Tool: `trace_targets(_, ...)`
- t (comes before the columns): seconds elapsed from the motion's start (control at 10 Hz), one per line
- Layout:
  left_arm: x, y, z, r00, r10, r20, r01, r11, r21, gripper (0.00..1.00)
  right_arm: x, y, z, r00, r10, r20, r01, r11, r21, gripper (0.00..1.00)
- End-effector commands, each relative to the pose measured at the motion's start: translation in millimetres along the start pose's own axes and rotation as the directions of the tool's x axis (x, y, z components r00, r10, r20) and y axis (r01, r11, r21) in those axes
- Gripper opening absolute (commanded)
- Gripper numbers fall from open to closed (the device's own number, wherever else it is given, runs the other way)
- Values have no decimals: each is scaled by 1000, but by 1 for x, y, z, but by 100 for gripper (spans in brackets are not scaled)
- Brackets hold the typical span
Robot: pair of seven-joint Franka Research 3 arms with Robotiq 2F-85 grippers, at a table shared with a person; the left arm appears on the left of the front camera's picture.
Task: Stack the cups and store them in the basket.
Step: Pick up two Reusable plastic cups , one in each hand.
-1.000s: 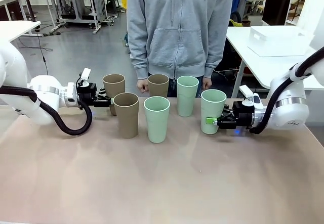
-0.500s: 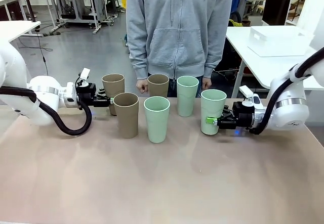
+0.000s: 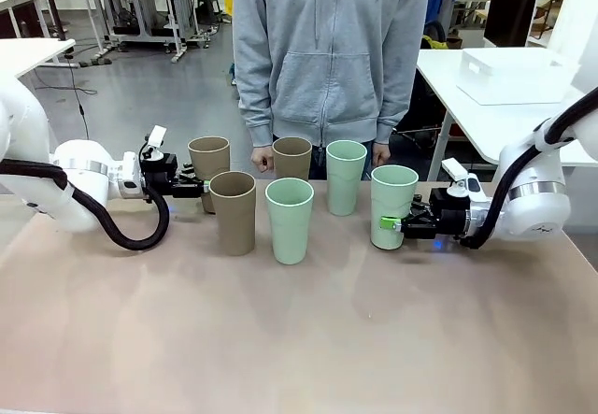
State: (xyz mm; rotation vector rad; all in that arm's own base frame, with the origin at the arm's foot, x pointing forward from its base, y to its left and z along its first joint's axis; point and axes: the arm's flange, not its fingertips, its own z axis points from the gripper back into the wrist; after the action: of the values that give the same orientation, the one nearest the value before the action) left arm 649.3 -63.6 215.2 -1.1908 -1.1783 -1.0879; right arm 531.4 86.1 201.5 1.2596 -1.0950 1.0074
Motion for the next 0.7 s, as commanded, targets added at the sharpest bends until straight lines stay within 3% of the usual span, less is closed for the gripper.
trace_targets(0.0, 22, -13, 8, 1000, -6, 1, 6, 999, 40, 84, 22, 15, 5, 998, 42, 39, -41, 999, -20, 84)
trace_targets(0.3, 84, -61, 29, 999, -39, 23, 36, 995, 90, 84, 66, 64, 23, 990, 109, 86, -104, 993, -64, 84)
trace_targets(0.6, 111, -122, 45, 997, -65, 34, 61, 992, 108, 84, 91, 133, 41, 983, 169, 77, -161, 982, -102, 84)
